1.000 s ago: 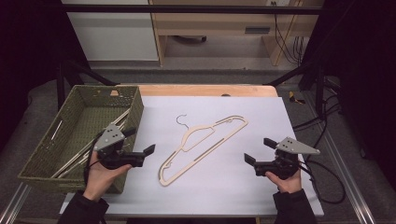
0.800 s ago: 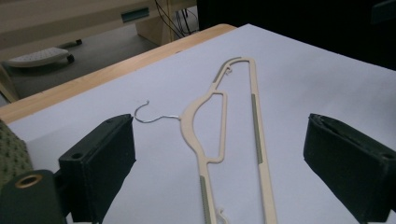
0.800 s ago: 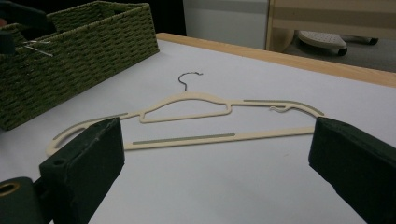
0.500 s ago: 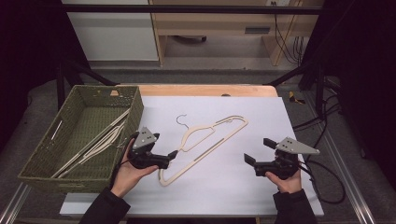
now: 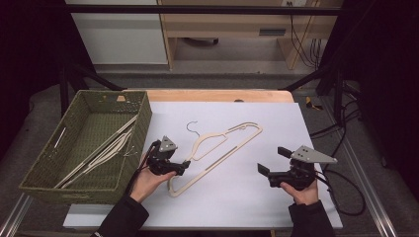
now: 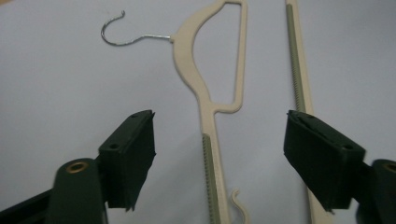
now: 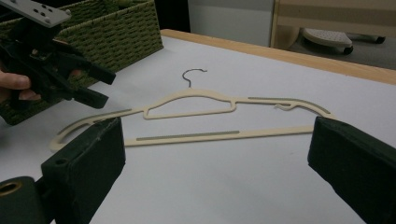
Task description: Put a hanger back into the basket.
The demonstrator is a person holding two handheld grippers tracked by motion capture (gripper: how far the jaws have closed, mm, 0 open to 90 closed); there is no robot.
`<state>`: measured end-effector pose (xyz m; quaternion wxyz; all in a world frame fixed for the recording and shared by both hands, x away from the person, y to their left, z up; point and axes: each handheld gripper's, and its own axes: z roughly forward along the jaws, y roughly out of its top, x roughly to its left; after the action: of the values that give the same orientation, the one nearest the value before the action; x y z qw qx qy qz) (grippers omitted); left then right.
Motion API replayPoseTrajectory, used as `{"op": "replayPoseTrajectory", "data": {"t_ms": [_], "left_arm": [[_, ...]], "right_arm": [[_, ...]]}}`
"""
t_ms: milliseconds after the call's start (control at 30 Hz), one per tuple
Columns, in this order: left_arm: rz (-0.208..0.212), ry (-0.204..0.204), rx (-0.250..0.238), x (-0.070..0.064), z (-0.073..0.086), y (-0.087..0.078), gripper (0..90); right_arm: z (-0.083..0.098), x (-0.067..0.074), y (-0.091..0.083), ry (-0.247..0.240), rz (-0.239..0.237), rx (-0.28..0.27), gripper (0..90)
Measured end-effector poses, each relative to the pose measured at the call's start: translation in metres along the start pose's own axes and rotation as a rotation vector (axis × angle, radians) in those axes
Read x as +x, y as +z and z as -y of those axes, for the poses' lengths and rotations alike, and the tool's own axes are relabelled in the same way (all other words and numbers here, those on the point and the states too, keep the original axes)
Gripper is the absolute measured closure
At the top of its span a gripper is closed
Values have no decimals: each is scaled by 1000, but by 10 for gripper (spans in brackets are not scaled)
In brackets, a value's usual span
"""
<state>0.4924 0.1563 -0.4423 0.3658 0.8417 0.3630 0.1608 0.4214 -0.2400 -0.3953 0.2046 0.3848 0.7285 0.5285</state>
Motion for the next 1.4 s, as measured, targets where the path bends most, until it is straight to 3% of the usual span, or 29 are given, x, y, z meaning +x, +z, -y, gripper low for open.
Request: {"op": "replayPoseTrajectory", "data": {"t_ms": [200,500,733,767,867,1000,1400], "left_arm": [[-2,35,78,0,7,13,438],[-21,51,121,-3,13,24,589],[1,-18,138,-1,13,24,672],[7,-42,140,1,13,24,679],[-4,-80,142,3,13,24,749],[-26,-56,157,-2,12,24,776],[-48,-29,139,-7,12,23,792]], "right_arm": [[1,0,2,-3,-2,5,47],[0,1,2,-3,-4,8,48],[0,2,4,-7,-3,13,48],[0,2,4,-9,-4,14,48],[0,4,6,-13,-9,21,48],[0,6,12,-19,-16,33,47],[-1,9,25,-26,-38,56,48]]}}
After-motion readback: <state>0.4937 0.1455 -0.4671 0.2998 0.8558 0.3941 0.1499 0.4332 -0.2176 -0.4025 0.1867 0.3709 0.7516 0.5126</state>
